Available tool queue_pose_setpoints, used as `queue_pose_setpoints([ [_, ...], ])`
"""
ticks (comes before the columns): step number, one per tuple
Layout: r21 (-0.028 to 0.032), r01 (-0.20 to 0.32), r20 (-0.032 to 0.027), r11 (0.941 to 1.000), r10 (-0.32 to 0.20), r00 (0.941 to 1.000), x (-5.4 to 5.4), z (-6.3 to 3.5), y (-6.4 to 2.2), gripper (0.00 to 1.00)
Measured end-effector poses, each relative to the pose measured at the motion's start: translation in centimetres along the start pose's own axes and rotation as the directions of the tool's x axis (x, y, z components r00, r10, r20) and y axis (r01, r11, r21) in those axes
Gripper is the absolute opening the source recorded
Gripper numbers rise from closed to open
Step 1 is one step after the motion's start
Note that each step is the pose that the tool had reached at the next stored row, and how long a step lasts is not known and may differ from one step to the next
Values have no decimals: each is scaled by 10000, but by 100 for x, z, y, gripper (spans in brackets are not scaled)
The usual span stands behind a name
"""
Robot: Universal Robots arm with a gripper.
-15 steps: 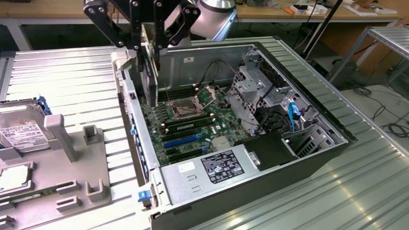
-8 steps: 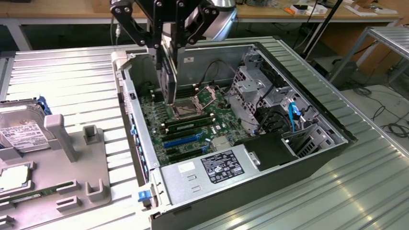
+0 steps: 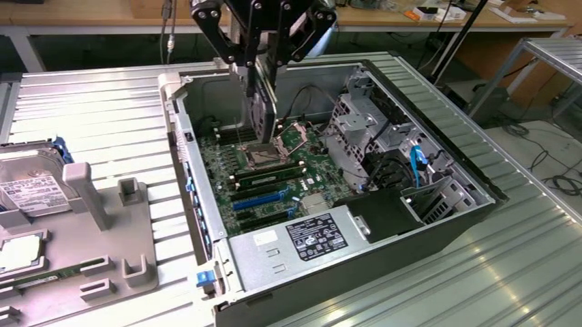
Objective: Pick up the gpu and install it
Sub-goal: 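Pick up the gpu and move the gpu toward the slot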
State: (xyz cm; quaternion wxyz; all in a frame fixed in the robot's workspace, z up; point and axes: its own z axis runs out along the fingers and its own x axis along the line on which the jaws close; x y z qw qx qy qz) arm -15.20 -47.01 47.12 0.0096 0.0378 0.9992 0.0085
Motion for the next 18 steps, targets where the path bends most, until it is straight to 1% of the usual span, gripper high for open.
queue_pose_setpoints([
  [9, 0, -2, 0, 10000, 2, 10000, -298, 6, 23, 27],
  [13, 0, 1, 0, 10000, -1, 10000, -524, 10, 40, 27],
  [15, 0, -2, 0, 10000, 2, 10000, -599, 12, 45, 27],
  [16, 0, 0, 0, 10000, 0, 10000, -669, 13, 51, 27],
  [18, -1, -2, 0, 10000, 2, 10000, -759, 15, 58, 27],
])
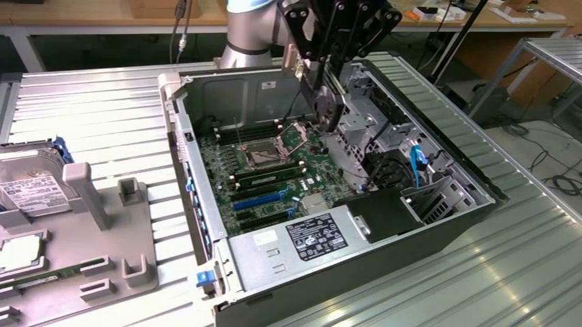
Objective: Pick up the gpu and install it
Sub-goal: 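Pick up the gpu and move the gpu toward the slot, then insert the gpu into the slot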
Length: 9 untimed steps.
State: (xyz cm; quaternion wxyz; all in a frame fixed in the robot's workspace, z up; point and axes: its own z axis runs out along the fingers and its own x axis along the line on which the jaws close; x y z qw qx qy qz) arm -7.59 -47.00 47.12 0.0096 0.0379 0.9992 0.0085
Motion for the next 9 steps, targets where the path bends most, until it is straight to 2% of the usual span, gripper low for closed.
queue_pose_setpoints([
  [1, 1, 1, 0, 10000, -1, 10000, -31, 0, 2, 27],
  [9, 0, 34, -1, 10000, -34, 10000, -30, 0, 2, 27],
])
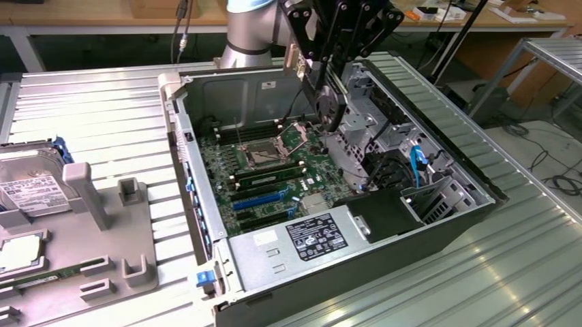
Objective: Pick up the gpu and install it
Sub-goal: 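Insert the gpu into the slot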
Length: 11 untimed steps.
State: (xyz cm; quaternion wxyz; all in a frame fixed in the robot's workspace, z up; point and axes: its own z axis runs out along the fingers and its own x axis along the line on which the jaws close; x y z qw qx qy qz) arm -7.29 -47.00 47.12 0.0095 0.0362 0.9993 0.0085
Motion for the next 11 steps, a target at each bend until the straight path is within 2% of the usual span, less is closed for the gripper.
queue_pose_setpoints([
  [11, 0, 10, 0, 10000, -10, 10000, 0, 0, 0, 27],
])
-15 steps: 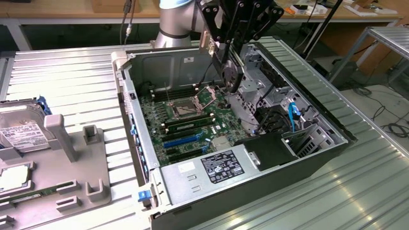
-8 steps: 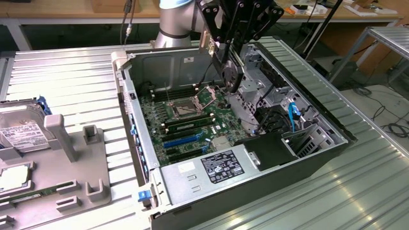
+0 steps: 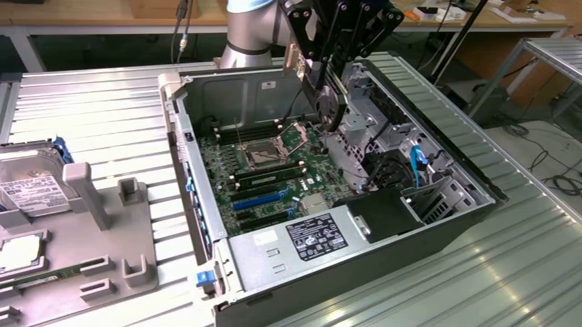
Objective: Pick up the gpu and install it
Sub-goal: 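Insert the gpu into the slot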
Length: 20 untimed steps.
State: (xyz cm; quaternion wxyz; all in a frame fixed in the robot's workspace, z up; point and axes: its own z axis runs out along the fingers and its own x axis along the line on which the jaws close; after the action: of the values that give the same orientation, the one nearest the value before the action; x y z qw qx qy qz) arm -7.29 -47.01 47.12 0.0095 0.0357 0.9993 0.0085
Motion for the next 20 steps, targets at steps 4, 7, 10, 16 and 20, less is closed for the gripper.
queue_pose_setpoints([
  [4, 0, 3, 0, 10000, -3, 10000, 0, 0, 0, 27],
  [7, 0, 5, 0, 10000, -5, 10000, 0, 0, 0, 27],
  [10, 0, 5, 0, 10000, -5, 10000, 0, 0, 0, 27],
  [16, -2, 135, -3, 9999, -135, 9999, 0, 0, 0, 27],
  [20, -7, 420, -7, 9991, -420, 9991, 0, 0, 0, 27],
])
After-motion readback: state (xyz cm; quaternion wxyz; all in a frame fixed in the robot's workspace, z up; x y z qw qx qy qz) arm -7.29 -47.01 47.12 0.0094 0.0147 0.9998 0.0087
